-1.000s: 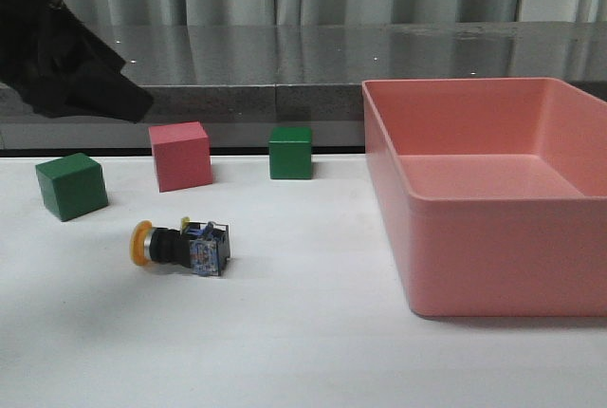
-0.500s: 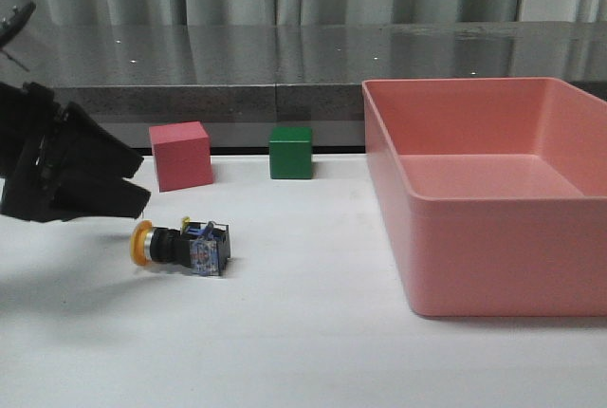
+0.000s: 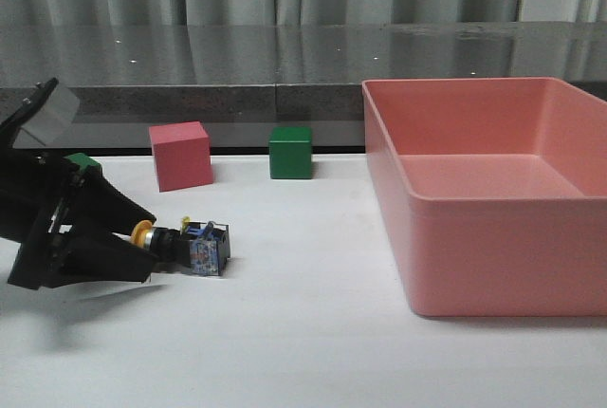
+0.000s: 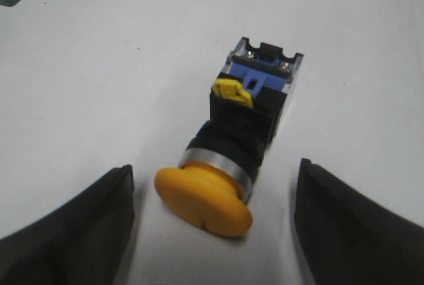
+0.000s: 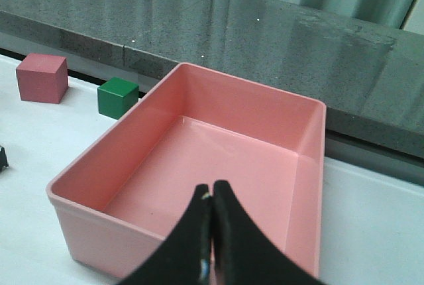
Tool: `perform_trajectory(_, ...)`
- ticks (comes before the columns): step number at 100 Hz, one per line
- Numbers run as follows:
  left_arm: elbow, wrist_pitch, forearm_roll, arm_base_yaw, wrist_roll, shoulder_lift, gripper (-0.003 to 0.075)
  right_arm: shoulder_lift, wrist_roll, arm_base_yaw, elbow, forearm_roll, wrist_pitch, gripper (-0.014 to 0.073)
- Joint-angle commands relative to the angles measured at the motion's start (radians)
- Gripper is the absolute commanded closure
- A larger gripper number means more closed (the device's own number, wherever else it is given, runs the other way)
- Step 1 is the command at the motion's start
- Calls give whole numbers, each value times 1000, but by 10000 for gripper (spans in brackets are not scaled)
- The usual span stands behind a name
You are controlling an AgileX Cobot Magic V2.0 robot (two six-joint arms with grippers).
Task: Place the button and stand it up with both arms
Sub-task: 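Grasp the button near its yellow cap with the left gripper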
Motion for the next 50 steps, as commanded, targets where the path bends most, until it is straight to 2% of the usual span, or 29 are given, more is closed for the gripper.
perform_trajectory(1,-18,99,-42,-1,33,-28,225,7,3,-5,-26,18,-64,655)
perform_trajectory(38,-18,107,-99,-30,73,10,231,7,3,-5,-26,18,-64,655)
perform_trajectory(50,-18,107,-103,-32,73,10,317,7,3,-5,-26,18,-64,655)
